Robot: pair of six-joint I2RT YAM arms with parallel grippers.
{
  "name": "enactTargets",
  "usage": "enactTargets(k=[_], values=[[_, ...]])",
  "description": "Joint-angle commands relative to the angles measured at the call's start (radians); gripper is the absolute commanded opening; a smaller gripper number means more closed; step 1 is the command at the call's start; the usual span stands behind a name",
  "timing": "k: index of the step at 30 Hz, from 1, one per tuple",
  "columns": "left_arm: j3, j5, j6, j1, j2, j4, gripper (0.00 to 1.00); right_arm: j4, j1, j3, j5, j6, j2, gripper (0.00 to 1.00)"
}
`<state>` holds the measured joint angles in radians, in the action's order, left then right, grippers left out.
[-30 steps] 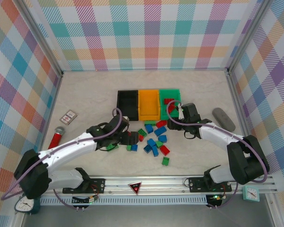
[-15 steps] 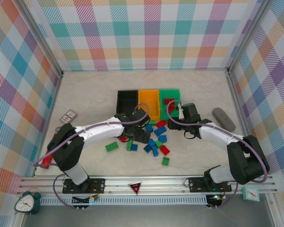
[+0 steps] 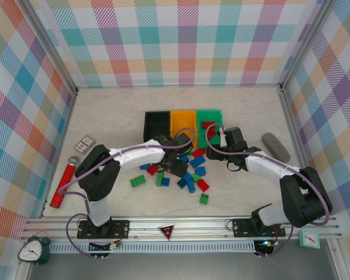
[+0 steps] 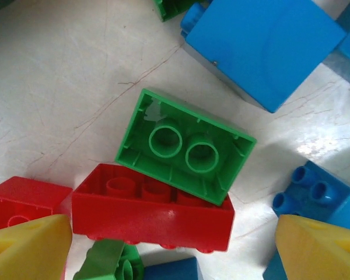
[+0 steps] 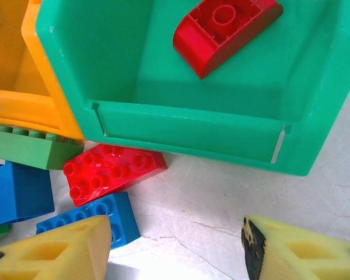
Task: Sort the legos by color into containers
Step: Pick up the lego from the center of the table.
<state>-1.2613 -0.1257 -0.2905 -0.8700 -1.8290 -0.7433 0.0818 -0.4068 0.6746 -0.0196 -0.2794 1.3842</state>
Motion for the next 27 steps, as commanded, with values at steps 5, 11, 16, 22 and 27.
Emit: enactTargets(k=[5, 11, 16, 22, 27], values=[[-0.035, 0.004, 0.033, -0.005, -0.037, -0.039, 0.85, -0.025, -0.006, -0.003, -0.007, -0.010, 0.012, 0.62], [-0.018, 0.005, 0.015, -0.002, -0.053, -0.029, 0.78, -0.022, -0.004, -0.004, -0.002, -0.009, 0.009, 0.62], [-0.010, -0.012, 0.014, -0.002, -0.044, -0.030, 0.73, -0.022, -0.004, -0.004, 0.000, -0.009, 0.007, 0.62], [-0.005, -0.035, 0.008, -0.002, 0.000, -0.031, 0.68, -0.022, -0.005, -0.007, 0.006, -0.010, 0.002, 0.62], [-0.016, -0.031, -0.002, -0.003, 0.077, -0.033, 0.65, -0.028, -0.004, -0.011, 0.003, -0.019, -0.005, 0.62]])
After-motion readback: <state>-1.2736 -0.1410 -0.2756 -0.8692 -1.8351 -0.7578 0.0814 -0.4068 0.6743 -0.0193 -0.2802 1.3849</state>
